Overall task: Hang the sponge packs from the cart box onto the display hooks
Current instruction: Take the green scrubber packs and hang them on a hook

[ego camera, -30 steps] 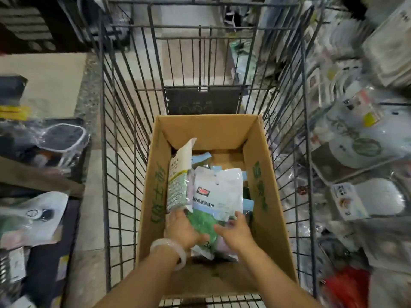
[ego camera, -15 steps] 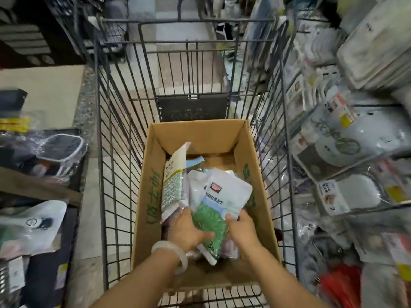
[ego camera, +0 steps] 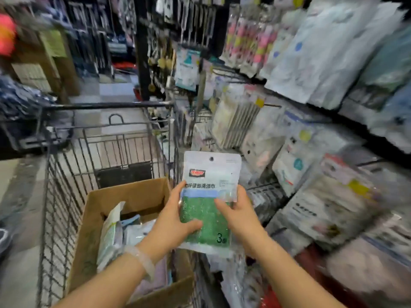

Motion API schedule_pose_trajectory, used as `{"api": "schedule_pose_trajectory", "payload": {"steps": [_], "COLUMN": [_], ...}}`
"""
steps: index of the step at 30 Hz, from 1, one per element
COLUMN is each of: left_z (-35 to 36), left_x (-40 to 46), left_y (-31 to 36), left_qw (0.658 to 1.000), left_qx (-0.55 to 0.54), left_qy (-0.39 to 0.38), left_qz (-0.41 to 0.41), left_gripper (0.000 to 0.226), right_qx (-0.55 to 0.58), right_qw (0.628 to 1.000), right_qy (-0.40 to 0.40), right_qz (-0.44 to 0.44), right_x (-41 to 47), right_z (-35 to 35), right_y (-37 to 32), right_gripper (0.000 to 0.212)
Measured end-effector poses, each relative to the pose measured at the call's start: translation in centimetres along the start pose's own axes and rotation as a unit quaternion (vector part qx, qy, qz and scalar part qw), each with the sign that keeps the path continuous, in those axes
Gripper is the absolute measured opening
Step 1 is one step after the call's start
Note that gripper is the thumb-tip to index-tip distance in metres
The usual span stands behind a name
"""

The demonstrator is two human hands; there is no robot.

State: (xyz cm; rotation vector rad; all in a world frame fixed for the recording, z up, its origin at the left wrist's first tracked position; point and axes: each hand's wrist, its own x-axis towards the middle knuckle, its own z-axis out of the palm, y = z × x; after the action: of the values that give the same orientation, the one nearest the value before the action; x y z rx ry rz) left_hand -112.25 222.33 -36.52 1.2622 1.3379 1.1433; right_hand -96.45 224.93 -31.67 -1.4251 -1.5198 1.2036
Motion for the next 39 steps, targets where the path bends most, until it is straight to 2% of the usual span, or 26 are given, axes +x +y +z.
{"api": "schedule_pose_trajectory", "payload": {"steps": [7, 9, 11, 13, 16, 18, 22, 26, 28, 30, 32, 34, 39], "left_z": [11.5, 14.9, 18.2, 21.1, 25.1, 27.4, 30.5, 32.5, 33.3, 33.9, 34.3, 34.6, 35.1], "left_x": [-2.5, -3.7, -5.0, -6.4, -8.6, -9.8, -11.3, -11.1, -10.8, -10.5, -10.1, -9.7, -9.3], "left_y": [15.5, 20.3, 24.9, 29.3, 35.2, 38.4, 43.3, 47.2, 49.0, 50.8, 52.6, 54.3, 57.4], "left_qw": [0.976, 0.960, 0.940, 0.916, 0.879, 0.859, 0.836, 0.825, 0.826, 0.827, 0.823, 0.820, 0.809], "left_qx": [0.011, 0.006, -0.014, -0.028, -0.037, -0.059, -0.056, -0.066, -0.057, -0.049, -0.043, -0.034, 0.006], "left_qy": [-0.073, -0.098, -0.131, -0.167, -0.209, -0.227, -0.239, -0.292, -0.294, -0.293, -0.302, -0.308, -0.328], "left_qz": [0.207, 0.260, 0.315, 0.364, 0.426, 0.455, 0.490, 0.479, 0.477, 0.478, 0.479, 0.481, 0.488], "left_gripper": [0.096, 0.095, 0.092, 0.091, 0.092, 0.090, 0.093, 0.100, 0.104, 0.107, 0.109, 0.113, 0.120], "right_qx": [-0.039, -0.058, -0.073, -0.091, -0.125, -0.135, -0.149, -0.126, -0.124, -0.138, -0.137, -0.149, -0.209], "right_qw": [0.969, 0.951, 0.934, 0.911, 0.866, 0.847, 0.817, 0.821, 0.821, 0.808, 0.799, 0.786, 0.774], "right_qy": [0.180, 0.243, 0.289, 0.325, 0.385, 0.412, 0.462, 0.475, 0.480, 0.500, 0.512, 0.520, 0.519], "right_qz": [-0.163, -0.184, -0.196, -0.239, -0.295, -0.308, -0.313, -0.292, -0.283, -0.279, -0.286, -0.300, -0.296], "right_x": [-10.8, -14.1, -17.6, -21.0, -25.4, -27.5, -29.9, -30.7, -30.6, -30.5, -30.1, -29.8, -29.4], "right_z": [-15.7, -20.3, -24.4, -27.8, -32.1, -34.5, -38.5, -41.6, -42.9, -44.1, -45.2, -46.0, -47.7], "right_y": [-8.6, -10.9, -13.2, -15.7, -19.2, -21.2, -24.1, -26.6, -27.9, -29.3, -30.5, -31.4, -32.7], "right_gripper": [0.047, 0.063, 0.069, 0.059, 0.033, 0.030, 0.030, 0.036, 0.038, 0.051, 0.078, 0.090, 0.084]}}
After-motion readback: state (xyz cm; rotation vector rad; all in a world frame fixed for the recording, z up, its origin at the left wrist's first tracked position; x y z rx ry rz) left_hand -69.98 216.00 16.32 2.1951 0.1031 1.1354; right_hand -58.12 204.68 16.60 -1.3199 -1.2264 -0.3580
